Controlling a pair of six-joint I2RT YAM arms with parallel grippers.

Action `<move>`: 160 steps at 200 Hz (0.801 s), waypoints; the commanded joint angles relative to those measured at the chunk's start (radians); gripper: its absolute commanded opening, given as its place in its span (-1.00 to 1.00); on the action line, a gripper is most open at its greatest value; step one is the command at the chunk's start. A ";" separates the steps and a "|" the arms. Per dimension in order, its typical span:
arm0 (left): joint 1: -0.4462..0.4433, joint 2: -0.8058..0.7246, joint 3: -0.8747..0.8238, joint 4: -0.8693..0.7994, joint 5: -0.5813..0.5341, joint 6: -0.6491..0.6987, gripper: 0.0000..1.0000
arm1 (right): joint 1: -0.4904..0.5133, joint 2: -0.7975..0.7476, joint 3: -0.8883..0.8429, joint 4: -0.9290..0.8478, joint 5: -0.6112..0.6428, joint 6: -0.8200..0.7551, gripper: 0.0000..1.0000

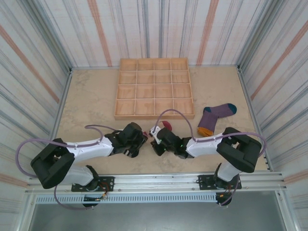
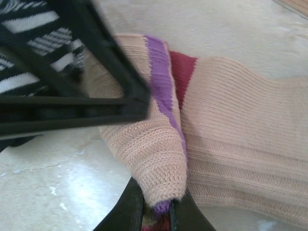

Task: Roll the socks

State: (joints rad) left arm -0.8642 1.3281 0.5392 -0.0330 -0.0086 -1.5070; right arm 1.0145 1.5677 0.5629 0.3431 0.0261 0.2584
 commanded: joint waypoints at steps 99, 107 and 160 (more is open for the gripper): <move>-0.005 -0.051 0.051 -0.122 -0.074 0.085 0.20 | -0.427 0.196 -0.082 0.137 -0.693 0.449 -1.00; -0.005 -0.047 0.055 -0.125 -0.078 0.092 0.20 | -0.431 0.209 -0.083 0.129 -0.680 0.479 -1.00; 0.020 0.037 0.124 -0.064 -0.030 0.223 0.21 | -0.461 0.232 -0.062 -0.006 -0.615 0.622 -1.00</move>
State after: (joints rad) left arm -0.8631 1.3182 0.6083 -0.1265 -0.0498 -1.3933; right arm 0.5751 1.7481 0.5167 0.5835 -0.6823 0.7612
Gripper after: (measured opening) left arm 0.604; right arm 0.105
